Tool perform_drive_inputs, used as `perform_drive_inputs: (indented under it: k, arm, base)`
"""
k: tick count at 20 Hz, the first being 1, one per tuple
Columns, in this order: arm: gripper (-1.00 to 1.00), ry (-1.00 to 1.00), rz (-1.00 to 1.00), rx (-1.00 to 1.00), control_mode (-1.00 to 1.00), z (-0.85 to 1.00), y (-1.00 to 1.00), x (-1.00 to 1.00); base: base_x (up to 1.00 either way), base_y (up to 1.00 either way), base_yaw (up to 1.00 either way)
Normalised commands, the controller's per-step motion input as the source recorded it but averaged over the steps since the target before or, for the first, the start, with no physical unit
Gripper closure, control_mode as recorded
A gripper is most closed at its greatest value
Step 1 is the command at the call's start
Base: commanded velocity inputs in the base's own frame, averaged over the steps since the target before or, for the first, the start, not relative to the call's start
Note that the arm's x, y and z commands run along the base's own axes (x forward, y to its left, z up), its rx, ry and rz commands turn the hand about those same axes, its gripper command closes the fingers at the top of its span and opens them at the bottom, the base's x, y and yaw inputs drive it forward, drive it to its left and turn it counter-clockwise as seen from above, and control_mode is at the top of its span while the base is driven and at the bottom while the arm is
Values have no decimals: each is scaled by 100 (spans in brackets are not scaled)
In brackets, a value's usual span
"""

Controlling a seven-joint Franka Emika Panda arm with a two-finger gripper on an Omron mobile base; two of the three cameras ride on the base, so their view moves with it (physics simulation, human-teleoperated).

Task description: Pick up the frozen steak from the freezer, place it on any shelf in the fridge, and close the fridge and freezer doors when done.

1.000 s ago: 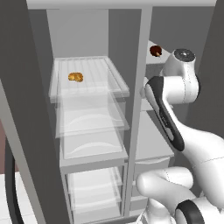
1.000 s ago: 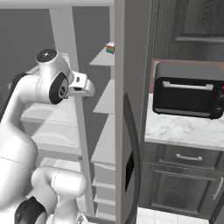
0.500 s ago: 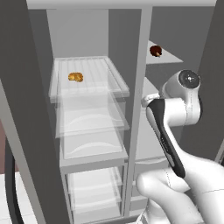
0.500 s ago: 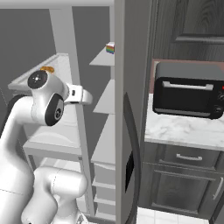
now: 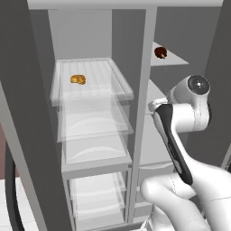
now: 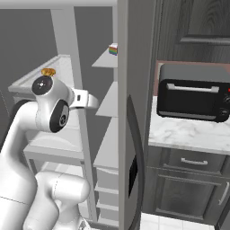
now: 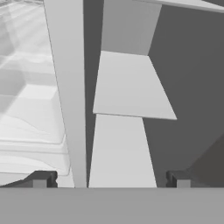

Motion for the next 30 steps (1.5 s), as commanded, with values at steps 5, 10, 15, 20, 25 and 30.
perform_drive_inputs:
  k: [5,10,15,20,25,30]
  arm:
    - [-100,0,0,0,-100,0,-30,0]
    - [-100,0,0,0,-100,0,-27,0]
    - [-100,0,0,0,-100,0,0,0]
    - [-100,0,0,0,-100,0,0,0]
    - [-100,0,0,0,-100,0,0,0]
    - [-100,0,0,0,-100,0,0,0]
  base:
    - [0,0,0]
    - [0,0,0]
    - [0,0,0]
    - [0,0,0]
    - [0,0,0]
    - [0,0,0]
